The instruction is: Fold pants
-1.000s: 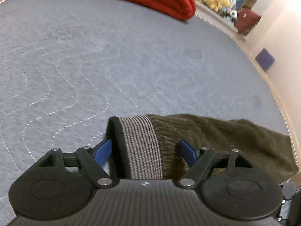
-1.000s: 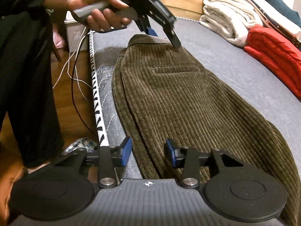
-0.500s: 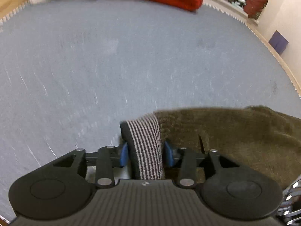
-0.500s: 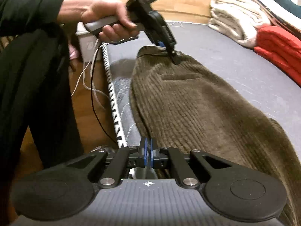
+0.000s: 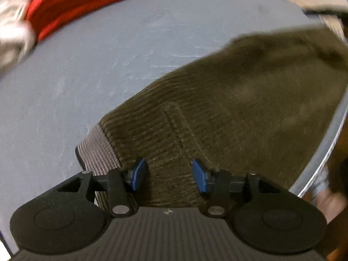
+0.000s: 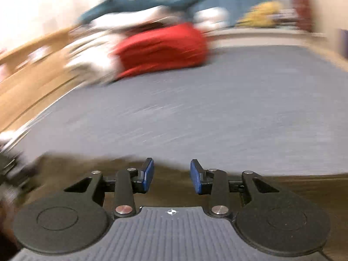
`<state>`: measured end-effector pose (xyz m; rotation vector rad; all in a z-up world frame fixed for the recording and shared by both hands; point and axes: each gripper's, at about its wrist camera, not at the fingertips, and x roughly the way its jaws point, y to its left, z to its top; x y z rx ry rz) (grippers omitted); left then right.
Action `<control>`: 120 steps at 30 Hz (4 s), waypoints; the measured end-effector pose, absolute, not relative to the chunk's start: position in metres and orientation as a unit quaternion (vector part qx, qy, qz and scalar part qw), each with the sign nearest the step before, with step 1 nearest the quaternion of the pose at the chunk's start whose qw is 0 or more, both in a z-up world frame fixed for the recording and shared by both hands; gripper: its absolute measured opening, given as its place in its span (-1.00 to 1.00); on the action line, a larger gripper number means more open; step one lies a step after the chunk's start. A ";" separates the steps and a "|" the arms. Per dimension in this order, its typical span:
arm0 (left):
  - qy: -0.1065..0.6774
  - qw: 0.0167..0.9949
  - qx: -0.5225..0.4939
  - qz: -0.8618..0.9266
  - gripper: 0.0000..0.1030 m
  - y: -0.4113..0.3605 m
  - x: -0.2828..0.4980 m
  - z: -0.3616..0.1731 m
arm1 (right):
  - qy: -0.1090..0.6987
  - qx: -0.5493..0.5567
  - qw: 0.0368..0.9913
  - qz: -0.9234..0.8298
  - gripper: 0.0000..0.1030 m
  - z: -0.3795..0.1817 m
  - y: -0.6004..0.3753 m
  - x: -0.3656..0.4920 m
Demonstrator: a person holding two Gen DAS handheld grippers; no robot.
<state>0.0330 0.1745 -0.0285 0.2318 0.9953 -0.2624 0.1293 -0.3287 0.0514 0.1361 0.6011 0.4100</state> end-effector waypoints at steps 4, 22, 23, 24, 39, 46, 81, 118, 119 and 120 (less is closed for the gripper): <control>0.471 0.866 0.121 -0.114 0.03 0.168 0.029 -0.017 | 0.260 0.108 0.959 -0.022 -0.07 0.044 -0.450 0.151; 0.486 0.857 0.150 -0.086 0.30 0.140 0.068 -0.035 | 0.320 0.034 0.941 -0.104 -0.47 -0.025 -0.634 0.191; 0.485 0.857 0.153 -0.086 0.31 0.140 0.068 -0.035 | 0.317 0.037 0.943 -0.099 -0.62 -0.024 -0.634 0.190; 0.484 0.857 0.155 -0.085 0.31 0.138 0.069 -0.035 | 0.307 0.033 0.946 -0.096 -0.72 -0.021 -0.636 0.191; 0.428 0.892 0.106 -0.094 0.26 0.133 0.087 -0.024 | 0.252 0.016 0.929 -0.272 -0.09 0.006 -0.614 0.188; 0.456 0.884 0.100 -0.024 -0.23 0.137 0.095 -0.027 | 0.269 0.025 0.958 -0.095 -0.02 0.032 -0.600 0.145; 0.299 0.942 0.038 -0.145 0.35 -0.015 0.022 0.032 | 0.364 0.393 0.808 -0.244 0.09 0.002 -0.635 0.017; 0.302 0.952 -0.018 -0.047 0.37 0.046 0.047 0.030 | 0.139 -0.014 0.989 -0.055 -0.74 0.154 -0.336 0.024; 0.303 0.952 -0.028 -0.036 0.37 0.054 0.049 0.030 | 0.131 -0.053 0.990 -0.015 -0.74 0.152 -0.300 0.016; 0.303 0.952 -0.042 -0.023 0.37 0.064 0.051 0.031 | 0.124 -0.099 0.987 0.033 -0.73 0.146 -0.259 0.006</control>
